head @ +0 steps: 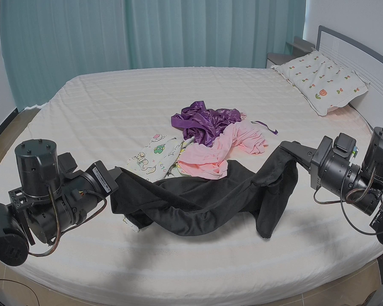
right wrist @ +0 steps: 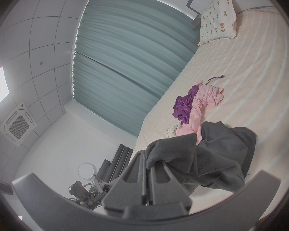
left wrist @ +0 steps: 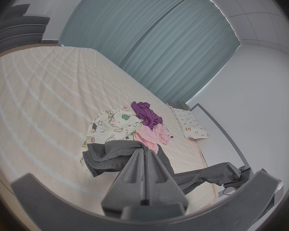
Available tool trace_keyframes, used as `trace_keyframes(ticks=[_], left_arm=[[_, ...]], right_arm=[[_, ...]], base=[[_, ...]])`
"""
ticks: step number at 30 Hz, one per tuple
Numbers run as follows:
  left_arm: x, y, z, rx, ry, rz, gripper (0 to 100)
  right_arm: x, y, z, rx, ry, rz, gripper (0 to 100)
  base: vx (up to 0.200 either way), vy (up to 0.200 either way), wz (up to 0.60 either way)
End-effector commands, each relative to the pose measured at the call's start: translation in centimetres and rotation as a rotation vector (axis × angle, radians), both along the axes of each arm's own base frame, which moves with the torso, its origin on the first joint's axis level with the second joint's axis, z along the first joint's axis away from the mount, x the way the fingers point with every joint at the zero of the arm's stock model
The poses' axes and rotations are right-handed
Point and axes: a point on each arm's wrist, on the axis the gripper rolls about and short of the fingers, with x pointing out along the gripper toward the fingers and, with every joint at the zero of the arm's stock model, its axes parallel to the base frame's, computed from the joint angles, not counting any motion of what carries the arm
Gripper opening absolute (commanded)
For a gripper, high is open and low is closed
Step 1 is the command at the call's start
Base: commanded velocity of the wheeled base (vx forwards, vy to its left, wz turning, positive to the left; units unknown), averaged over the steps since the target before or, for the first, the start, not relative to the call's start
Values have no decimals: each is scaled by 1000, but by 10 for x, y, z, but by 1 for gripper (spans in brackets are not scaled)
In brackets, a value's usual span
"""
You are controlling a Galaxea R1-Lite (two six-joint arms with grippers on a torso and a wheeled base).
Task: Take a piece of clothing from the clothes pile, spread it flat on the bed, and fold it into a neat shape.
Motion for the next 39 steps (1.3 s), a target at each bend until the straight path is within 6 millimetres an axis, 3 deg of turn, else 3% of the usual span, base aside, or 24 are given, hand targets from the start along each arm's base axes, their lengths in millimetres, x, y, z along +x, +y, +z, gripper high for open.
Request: trace_keyframes(ticks=[1,16,28,39], left_arm=[[-4,0,-9,4,20,-8,0],[-7,-10,-18,-25,69,-35,0],[-13,-15,-15,-69,72,-66,0],[-17,-13,-5,-94,38,-69,0]], right_arm=[[0,-1,-7,-13,25,-3,0],[-6,6,-14,-25,52,33,0],[-12,5,-8,-14,26,42,0],[-12,0,-5,-10,14,24,0]], base=[[0,0,0],[-200,0,0],[0,0,0],[0,-200,0]])
